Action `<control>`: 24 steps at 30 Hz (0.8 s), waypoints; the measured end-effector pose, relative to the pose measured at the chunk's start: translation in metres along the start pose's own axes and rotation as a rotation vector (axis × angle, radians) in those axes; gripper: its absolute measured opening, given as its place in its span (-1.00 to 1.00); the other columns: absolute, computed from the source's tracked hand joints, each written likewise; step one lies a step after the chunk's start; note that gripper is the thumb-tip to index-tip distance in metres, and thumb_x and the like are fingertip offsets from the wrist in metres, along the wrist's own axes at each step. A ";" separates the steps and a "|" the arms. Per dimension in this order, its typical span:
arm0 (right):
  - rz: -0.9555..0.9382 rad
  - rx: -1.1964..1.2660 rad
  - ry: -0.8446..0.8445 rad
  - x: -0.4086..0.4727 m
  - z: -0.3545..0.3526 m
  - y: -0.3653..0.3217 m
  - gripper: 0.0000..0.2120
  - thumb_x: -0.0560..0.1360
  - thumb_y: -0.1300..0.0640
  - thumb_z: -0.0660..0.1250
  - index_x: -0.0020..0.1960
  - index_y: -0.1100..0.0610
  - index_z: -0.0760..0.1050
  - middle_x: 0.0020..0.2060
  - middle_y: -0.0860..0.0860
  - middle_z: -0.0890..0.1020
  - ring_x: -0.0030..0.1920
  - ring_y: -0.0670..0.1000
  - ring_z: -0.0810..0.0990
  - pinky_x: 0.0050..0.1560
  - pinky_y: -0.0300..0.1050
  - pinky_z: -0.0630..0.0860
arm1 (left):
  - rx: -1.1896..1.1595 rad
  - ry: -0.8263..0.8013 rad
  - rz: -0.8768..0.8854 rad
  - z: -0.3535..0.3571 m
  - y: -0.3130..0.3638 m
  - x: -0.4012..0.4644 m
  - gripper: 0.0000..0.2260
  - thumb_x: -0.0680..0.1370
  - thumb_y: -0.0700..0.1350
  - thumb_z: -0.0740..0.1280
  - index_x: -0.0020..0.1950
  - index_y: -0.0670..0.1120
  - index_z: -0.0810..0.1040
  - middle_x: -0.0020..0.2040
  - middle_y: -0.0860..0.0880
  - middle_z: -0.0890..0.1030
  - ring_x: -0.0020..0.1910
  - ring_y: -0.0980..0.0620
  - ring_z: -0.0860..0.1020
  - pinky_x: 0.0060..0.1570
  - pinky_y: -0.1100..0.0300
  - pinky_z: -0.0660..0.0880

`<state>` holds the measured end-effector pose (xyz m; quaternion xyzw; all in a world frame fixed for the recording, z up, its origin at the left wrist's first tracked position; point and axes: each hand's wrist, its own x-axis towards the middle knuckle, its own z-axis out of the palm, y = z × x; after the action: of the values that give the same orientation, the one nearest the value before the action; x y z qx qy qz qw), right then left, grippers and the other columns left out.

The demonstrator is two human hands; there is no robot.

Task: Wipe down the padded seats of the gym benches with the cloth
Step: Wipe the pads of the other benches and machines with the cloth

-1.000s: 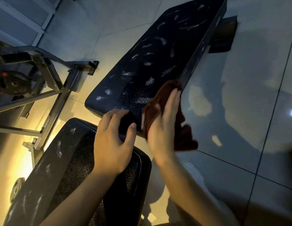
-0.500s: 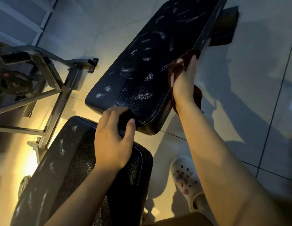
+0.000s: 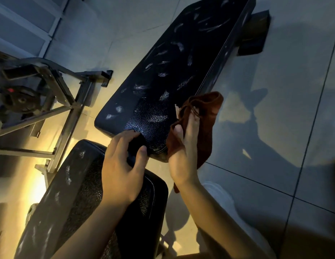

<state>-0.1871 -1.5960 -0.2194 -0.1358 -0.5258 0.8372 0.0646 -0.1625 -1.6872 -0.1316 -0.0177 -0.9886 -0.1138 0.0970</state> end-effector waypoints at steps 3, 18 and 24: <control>-0.021 -0.069 0.031 0.029 -0.006 -0.004 -0.30 0.58 -0.23 0.01 0.59 0.14 0.04 0.59 0.04 0.03 0.57 -0.07 -0.07 0.56 -0.07 -0.05 | -0.009 -0.005 -0.004 0.000 -0.002 0.000 -0.63 0.53 0.07 0.19 0.23 -0.08 0.53 0.16 0.10 0.47 0.17 0.17 0.42 0.11 0.56 0.21; 0.069 0.211 0.060 0.061 -0.026 -0.012 -0.71 0.69 0.09 0.05 0.30 -0.25 0.31 0.10 -0.47 0.38 0.26 -0.38 0.36 0.23 -0.50 0.27 | 0.243 -0.002 0.157 -0.007 0.017 0.003 -0.62 0.57 0.09 0.19 0.25 -0.11 0.53 0.16 -0.05 0.56 0.15 -0.09 0.52 0.12 -0.10 0.43; 0.109 0.365 -0.086 0.061 -0.035 -0.012 -0.67 0.66 -0.04 0.07 0.41 -0.13 0.30 0.35 -0.07 0.48 0.36 -0.11 0.45 0.40 -0.05 0.39 | 0.193 -0.131 0.129 0.009 0.092 0.073 -0.61 0.55 0.18 0.24 0.30 0.02 0.52 0.16 0.03 0.58 0.18 -0.01 0.52 0.24 -0.12 0.40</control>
<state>-0.2355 -1.5449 -0.2324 -0.1143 -0.3595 0.9259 0.0204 -0.2310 -1.5948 -0.1054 -0.0790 -0.9960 -0.0102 0.0407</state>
